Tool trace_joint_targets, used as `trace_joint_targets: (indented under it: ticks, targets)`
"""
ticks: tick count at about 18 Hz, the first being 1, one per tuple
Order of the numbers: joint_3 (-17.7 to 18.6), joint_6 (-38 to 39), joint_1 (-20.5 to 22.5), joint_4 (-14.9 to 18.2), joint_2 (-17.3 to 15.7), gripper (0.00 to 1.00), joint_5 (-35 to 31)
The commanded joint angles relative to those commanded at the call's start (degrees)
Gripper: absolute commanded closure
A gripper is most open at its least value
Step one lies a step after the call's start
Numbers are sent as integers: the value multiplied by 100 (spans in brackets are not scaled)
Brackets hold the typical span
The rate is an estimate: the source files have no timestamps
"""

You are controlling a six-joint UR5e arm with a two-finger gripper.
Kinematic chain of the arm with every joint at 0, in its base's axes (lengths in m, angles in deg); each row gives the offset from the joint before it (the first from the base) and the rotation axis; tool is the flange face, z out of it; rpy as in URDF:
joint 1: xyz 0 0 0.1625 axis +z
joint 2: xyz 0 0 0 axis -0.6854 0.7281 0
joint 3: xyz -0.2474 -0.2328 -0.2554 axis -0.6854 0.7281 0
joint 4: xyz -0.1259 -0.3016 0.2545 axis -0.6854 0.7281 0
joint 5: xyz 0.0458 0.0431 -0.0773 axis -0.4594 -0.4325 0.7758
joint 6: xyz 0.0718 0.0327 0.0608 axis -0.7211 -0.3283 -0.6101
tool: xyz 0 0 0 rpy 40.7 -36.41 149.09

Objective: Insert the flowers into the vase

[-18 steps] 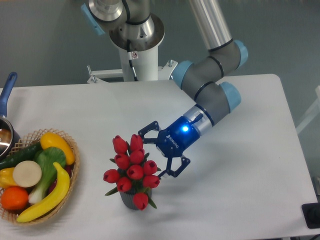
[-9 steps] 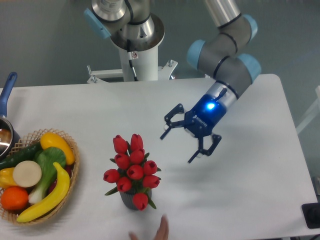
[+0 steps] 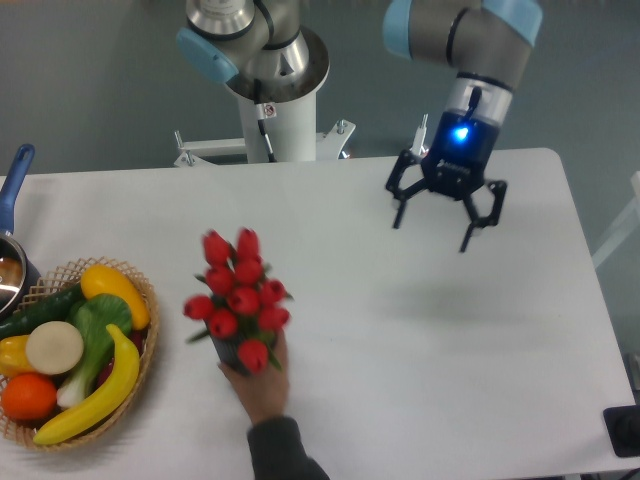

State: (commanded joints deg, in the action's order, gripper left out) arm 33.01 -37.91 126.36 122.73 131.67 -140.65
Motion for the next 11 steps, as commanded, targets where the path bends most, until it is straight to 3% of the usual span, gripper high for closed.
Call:
trace_joint_targets:
  ticks: [6, 9, 11]
  targets:
    - [-458, 0, 87, 430, 466, 0, -1049]
    - [-397, -52, 193, 448, 607, 0, -1612]
    - [-623, -97, 167, 431, 843, 0, -1648]
